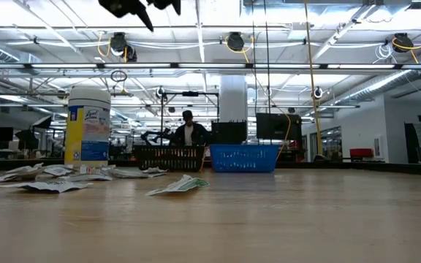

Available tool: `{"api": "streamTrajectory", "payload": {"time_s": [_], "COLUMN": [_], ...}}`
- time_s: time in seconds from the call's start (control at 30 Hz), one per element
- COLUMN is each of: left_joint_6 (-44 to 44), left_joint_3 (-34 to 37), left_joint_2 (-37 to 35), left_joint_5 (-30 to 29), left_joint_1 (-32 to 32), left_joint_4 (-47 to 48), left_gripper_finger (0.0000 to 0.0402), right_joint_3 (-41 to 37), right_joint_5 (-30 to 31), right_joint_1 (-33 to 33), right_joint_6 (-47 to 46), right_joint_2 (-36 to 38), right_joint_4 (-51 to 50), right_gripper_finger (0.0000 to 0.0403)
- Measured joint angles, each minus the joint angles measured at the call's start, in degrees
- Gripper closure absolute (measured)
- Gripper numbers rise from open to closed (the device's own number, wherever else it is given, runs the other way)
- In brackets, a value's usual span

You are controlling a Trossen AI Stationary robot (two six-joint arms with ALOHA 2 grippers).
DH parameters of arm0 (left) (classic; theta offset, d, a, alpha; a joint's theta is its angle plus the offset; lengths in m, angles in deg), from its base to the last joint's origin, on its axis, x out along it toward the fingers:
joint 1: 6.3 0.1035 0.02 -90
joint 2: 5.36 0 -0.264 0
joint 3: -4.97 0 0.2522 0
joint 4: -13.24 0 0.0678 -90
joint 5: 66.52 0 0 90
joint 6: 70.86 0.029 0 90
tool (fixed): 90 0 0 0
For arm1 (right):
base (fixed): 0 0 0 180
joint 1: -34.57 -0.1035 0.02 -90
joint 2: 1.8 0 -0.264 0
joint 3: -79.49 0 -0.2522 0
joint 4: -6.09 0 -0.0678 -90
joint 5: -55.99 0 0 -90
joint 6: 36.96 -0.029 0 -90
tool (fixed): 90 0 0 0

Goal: Pick & Place First Aid Supplies
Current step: Put the green bandage pack into the black basket

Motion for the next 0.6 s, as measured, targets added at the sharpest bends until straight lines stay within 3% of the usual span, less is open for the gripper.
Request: {"api": "streamTrajectory", "payload": {"time_s": [0.2,0.33,0.6], "left_joint_6": [-14.29,-23.53,-24.81], "left_joint_3": [0.0,0.0,0.02], "left_joint_2": [0.2,1.12,8.84], "left_joint_5": [-0.2,-3.5,-6.43], "left_joint_1": [-7.88,-13.18,-18.08], "left_joint_4": [-1.0,-3.32,-2.81], "left_gripper_finger": [0.0147,0.0147,0.0147], "right_joint_3": [-6.59,-9.04,-9.39], "right_joint_5": [-0.32,-0.93,-1.73], "right_joint_1": [0.0,0.0,0.0], "right_joint_6": [-1.82,-1.78,-0.82], "right_joint_2": [3.57,4.89,5.1], "right_joint_4": [5.81,11.52,15.9], "right_gripper_finger": [0.0156,0.0156,0.0156]}}
